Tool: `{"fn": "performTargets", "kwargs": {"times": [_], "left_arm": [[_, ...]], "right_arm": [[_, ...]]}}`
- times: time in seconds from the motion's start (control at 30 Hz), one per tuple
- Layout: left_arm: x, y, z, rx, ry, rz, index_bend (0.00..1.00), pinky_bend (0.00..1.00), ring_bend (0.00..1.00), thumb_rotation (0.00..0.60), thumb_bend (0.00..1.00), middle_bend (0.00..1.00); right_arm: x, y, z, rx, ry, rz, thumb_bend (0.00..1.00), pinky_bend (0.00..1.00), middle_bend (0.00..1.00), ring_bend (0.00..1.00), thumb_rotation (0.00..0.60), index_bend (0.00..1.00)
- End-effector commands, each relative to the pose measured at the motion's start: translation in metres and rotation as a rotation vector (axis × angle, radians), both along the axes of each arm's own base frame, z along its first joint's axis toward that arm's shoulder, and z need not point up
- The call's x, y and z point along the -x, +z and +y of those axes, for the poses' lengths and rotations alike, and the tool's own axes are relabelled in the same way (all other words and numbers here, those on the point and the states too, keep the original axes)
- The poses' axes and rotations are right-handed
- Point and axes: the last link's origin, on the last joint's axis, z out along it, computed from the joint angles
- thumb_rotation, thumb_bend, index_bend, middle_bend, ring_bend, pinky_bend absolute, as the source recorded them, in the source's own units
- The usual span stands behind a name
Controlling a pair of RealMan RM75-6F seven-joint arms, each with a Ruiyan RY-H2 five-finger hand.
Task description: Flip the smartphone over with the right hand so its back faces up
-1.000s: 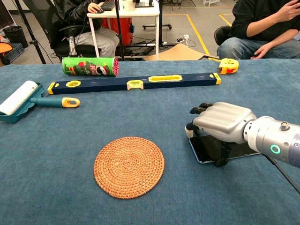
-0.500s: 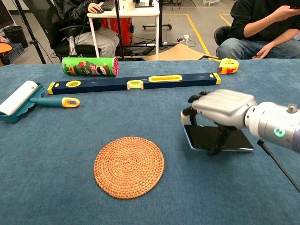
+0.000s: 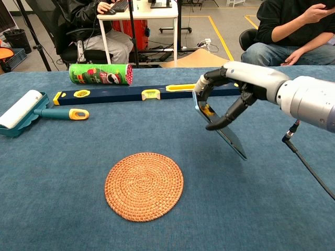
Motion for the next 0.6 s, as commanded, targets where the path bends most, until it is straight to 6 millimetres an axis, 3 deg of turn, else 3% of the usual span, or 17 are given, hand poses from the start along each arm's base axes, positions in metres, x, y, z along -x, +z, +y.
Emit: {"fn": "performTargets", "kwargs": {"times": [0.03, 0.33, 0.6], "left_arm": [[-0.001, 0.0, 0.0, 0.001, -0.002, -0.002, 0.0, 0.0, 0.0, 0.6, 0.0, 0.0], [-0.001, -0.001, -0.001, 0.01, -0.002, -0.005, 0.0, 0.0, 0.0, 0.6, 0.0, 0.0], [0.0, -0.004, -0.002, 0.021, 0.001, 0.001, 0.0, 0.0, 0.0, 0.6, 0.0, 0.0]], "right_arm": [[0.003, 0.01, -0.011, -0.076, -0.152, -0.334, 0.23, 0.0, 0.5, 0.08, 0.6, 0.48], [0.017, -0.002, -0.005, -0.217, -0.385, -0.762, 0.29, 0.09, 0.49, 0.08, 0.6, 0.47], [0.041, -0.022, 0.005, -0.332, -0.621, -1.092, 0.35, 0.09, 0.49, 0.1, 0.6, 0.47]]}}
